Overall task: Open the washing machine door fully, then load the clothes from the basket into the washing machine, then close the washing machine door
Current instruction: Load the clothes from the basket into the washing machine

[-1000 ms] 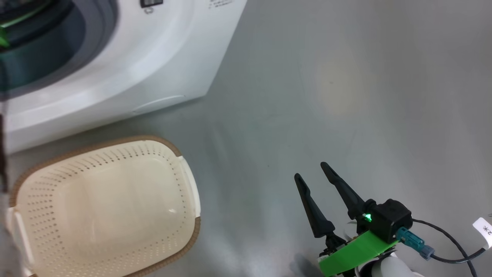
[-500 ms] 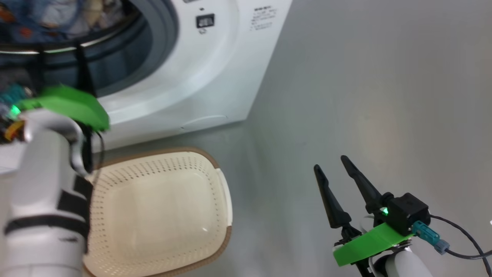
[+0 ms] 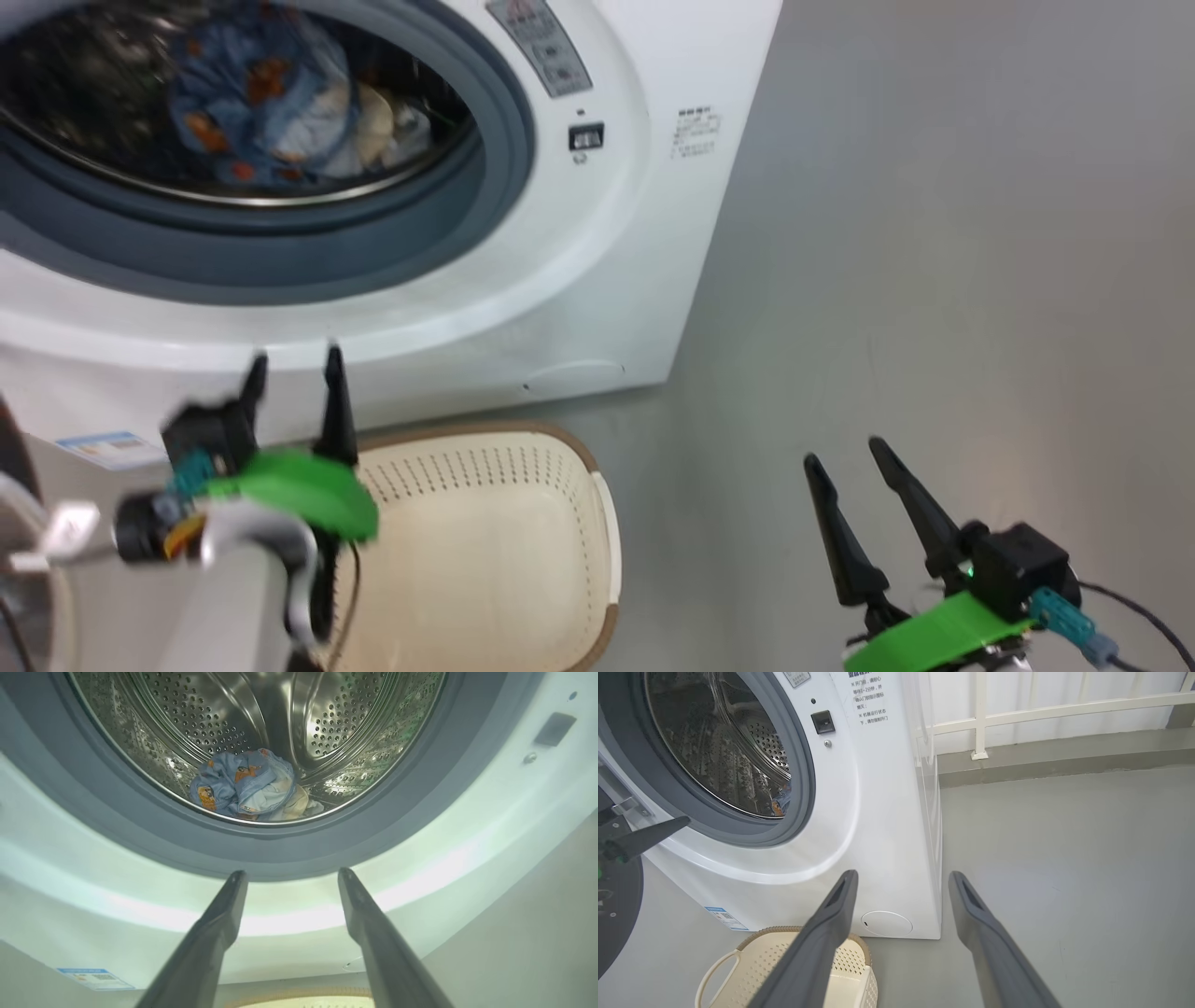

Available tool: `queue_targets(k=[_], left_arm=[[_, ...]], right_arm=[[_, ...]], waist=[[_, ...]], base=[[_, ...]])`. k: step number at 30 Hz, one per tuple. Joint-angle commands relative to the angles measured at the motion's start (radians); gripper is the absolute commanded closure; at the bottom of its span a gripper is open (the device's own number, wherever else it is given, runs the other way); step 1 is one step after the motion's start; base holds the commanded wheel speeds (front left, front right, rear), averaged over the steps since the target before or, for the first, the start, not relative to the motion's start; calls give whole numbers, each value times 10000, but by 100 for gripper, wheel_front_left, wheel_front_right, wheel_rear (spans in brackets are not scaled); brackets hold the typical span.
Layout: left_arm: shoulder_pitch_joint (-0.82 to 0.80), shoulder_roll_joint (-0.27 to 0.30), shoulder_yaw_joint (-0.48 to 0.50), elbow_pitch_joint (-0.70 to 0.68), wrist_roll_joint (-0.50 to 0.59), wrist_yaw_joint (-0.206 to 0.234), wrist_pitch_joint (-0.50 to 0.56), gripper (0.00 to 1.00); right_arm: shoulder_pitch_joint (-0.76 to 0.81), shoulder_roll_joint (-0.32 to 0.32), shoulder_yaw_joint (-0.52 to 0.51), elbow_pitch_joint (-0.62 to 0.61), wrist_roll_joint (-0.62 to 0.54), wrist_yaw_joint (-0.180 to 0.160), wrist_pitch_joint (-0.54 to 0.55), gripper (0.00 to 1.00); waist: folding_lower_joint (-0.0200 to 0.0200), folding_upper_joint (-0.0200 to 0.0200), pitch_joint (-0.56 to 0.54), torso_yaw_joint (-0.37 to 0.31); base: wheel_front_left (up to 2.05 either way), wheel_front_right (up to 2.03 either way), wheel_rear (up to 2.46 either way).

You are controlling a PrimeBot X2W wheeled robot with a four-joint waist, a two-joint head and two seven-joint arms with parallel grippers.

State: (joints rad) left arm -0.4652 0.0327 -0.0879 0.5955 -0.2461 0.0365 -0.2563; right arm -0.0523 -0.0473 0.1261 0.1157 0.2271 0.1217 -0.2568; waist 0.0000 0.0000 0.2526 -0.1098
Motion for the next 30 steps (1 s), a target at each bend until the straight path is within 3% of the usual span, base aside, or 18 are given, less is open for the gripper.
queue_targets(k=[1, 11, 18, 30], left_arm=[[446, 184, 93, -467, -227, 148, -55, 0], [2865, 177, -1178, -2274, -233, 1120, -55, 0], [3999, 177, -1019, -3311, 11, 1418, -55, 0], [5612, 176, -593, -4787, 215, 1564, -55, 0]], right_arm=[[196, -29, 143, -193, -61, 90, -49, 0], [921, -29, -20, -247, -243, 90, -49, 0], [1135, -29, -19, -294, -345, 90, -49, 0], [1509, -164, -343, -436, -503, 90, -49, 0]], waist=[[0, 0, -828, 403], [0, 0, -1801, 784], [0, 0, -2125, 822], [0, 0, -2516, 1147]], base=[[0, 0, 0], [0, 0, 0], [0, 0, 0], [0, 0, 0]])
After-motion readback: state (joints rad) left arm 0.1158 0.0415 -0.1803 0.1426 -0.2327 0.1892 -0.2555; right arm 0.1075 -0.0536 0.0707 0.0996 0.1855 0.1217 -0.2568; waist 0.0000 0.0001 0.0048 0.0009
